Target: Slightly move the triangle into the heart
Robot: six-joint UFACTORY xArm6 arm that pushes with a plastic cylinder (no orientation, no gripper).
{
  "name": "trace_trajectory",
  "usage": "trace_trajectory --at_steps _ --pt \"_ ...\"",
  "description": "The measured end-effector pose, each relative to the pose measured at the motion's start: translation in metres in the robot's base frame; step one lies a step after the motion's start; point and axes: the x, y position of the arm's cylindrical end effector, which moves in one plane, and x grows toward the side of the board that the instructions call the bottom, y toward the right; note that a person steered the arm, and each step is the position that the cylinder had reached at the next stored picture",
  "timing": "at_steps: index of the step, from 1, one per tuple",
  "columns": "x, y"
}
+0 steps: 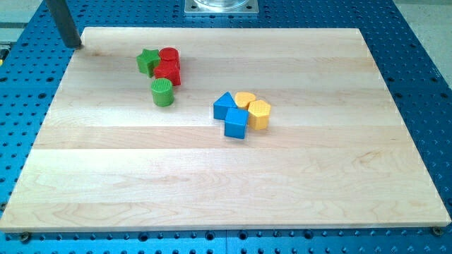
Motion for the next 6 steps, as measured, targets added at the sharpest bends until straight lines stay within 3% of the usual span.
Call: trace_trajectory --at_steps 1,3,5,6 --pt "0.020 0.000" --pt "0.230 0.033" --pt "0.242 0.215" --pt "0.242 0.244"
